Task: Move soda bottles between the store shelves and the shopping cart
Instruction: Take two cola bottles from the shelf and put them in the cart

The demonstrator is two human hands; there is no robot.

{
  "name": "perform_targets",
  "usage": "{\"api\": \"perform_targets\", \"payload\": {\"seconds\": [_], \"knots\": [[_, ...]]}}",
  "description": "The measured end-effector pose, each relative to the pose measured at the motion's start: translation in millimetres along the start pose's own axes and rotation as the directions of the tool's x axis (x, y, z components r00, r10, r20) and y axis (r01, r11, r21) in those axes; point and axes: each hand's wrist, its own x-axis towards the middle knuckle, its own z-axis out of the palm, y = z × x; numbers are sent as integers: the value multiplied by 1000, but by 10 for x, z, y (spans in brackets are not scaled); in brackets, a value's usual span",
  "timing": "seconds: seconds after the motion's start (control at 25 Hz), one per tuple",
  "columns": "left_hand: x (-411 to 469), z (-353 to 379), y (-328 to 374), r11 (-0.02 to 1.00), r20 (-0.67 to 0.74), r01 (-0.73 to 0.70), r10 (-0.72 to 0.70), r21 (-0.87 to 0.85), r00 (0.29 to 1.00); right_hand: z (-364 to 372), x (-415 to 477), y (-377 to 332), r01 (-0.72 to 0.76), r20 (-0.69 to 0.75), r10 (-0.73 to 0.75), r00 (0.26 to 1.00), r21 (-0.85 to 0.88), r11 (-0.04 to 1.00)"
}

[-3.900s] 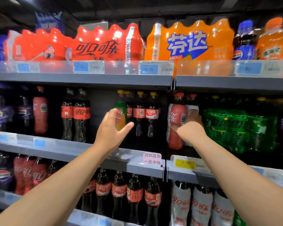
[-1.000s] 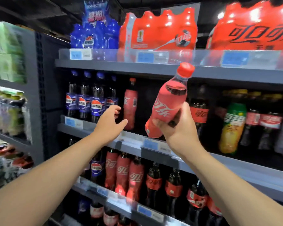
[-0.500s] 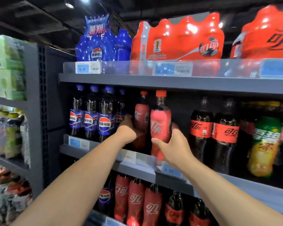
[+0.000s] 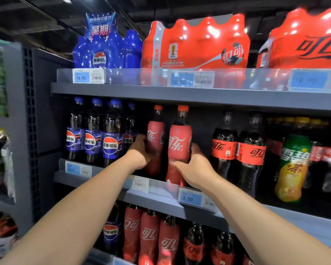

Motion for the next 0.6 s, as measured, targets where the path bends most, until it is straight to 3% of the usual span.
{"api": "perform_targets", "payload": {"seconds": [0.2, 0.36, 0.6], "knots": [[-136, -270, 0, 996, 171, -23, 9, 83, 985, -2, -24, -31, -25, -39, 26, 999, 30, 999], [-229, -497, 59, 971, 259, -19, -45, 240, 965, 43, -54, -98, -86, -27, 84, 996, -118, 989], [-388, -584, 102, 988, 208, -5, -27, 153, 978, -104, -41, -56, -77, 104, 94, 990, -154, 985]]}}
